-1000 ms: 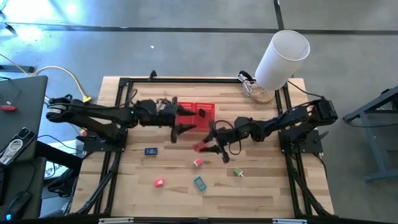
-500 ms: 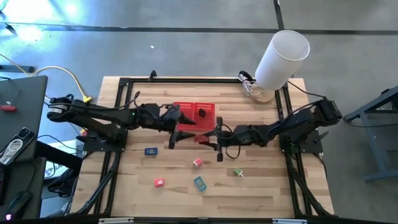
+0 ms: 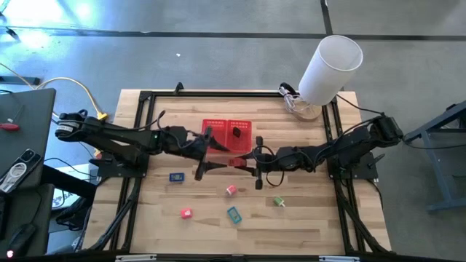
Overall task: Pick & Place Office items
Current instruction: Put the red charger adapter into the left red bin
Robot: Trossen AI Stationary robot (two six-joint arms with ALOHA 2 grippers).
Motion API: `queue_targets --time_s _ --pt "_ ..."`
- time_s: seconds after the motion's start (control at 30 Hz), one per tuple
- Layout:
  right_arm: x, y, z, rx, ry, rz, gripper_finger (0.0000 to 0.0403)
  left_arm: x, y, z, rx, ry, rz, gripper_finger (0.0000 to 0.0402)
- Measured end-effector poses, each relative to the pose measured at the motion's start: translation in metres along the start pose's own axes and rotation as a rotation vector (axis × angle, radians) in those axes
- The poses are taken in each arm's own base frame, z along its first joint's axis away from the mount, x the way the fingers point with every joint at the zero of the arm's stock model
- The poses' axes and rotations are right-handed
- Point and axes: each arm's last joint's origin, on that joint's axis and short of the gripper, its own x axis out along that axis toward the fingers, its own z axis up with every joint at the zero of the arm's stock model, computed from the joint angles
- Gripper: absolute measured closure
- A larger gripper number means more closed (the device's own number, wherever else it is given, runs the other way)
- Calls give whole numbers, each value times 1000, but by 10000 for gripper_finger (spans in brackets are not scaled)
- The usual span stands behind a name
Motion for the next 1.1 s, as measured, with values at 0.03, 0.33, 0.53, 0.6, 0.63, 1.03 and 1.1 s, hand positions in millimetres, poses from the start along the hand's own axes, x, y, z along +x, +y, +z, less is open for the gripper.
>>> queue_targets --time_s 0.03,0.33,0.53,0.6,0.63,1.03,1.1 --pt "0 0 0 2 -4 -1 296 0 -2 0 20 0 5 152" --pt "0 0 7 10 -74 13 296 0 -5 0 84 3 60 152" --pt "0 -3 10 3 -108 3 296 4 -5 -1 105 -8 62 152" --pt "0 -5 11 4 -114 0 296 11 -5 -4 106 -19 63 152" --pt "1 -6 11 5 -116 -1 296 16 -5 -5 110 -31 64 152" --pt "1 -5 8 -2 -90 3 296 28 -18 -4 214 -141 36 152" --pt "1 -5 8 -2 -89 2 296 29 -19 -4 213 -151 33 152"
